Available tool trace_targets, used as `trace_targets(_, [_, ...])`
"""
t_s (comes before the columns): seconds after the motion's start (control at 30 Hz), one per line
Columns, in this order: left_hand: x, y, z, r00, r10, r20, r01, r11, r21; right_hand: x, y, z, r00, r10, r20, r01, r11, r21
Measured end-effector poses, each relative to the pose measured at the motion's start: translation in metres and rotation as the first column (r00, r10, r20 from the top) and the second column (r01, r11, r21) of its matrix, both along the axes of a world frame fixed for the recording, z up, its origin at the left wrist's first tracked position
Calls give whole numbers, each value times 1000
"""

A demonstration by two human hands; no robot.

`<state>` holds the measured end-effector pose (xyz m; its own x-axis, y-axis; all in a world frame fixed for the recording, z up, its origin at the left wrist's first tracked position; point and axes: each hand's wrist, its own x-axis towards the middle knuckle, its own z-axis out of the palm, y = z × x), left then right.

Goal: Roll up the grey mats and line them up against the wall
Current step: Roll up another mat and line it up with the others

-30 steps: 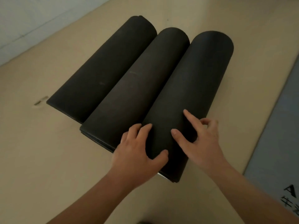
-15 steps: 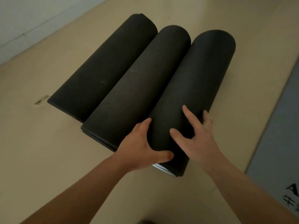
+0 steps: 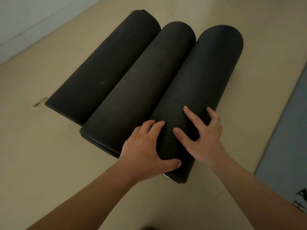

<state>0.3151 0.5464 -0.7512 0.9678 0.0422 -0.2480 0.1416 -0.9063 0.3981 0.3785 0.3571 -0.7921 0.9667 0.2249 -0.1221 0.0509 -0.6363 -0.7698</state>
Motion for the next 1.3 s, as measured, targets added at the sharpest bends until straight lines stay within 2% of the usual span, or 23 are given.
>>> trace_targets(0.23, [-4, -5, -6, 999, 25, -33, -25, 1000, 8, -3, 0, 1, 999, 31, -14, -33, 989, -142])
trace_targets(0.33, [-7, -8, -1, 999, 27, -27, -27, 1000, 10, -6, -1, 6, 999, 12, -39, -13, 1000, -8])
trace_targets(0.43, [-6, -11, 9, 999, 24, -29, -24, 1000, 11, -5, -10, 13, 990, -121, -69, 131, 976, 174])
trace_targets(0.53, [-8, -24, 22, 990, -34, 135, 29, 999, 38, -5, -24, 14, 972, -218, -83, 229, 961, 157])
trace_targets(0.6, [-9, -43, 32, 962, -130, 240, 130, 991, 18, -5, -34, 13, 968, -231, -94, 241, 963, 124])
trace_targets(0.67, [-8, -64, 38, 937, -238, 257, 248, 969, -7, -6, -47, 13, 964, -213, -162, 230, 969, 94])
trace_targets(0.8, [-2, -102, 32, 889, -387, 246, 408, 912, -39, -11, -84, 19, 950, -127, -285, 128, 992, -15])
trace_targets(0.9, [1, -141, 23, 861, -483, 159, 495, 868, -45, -20, -123, 26, 941, -72, -329, 39, 994, -105])
trace_targets(1.0, [6, -172, 9, 831, -555, 37, 551, 830, 88, -32, -154, 27, 936, -43, -350, -32, 978, -204])
trace_targets(1.07, [7, -184, 4, 824, -566, -20, 560, 811, 170, -38, -169, 26, 925, -29, -380, -76, 963, -259])
trace_targets(1.3, [3, -206, 12, 802, -594, -62, 595, 783, 181, -44, -201, 23, 895, -55, -443, -94, 947, -308])
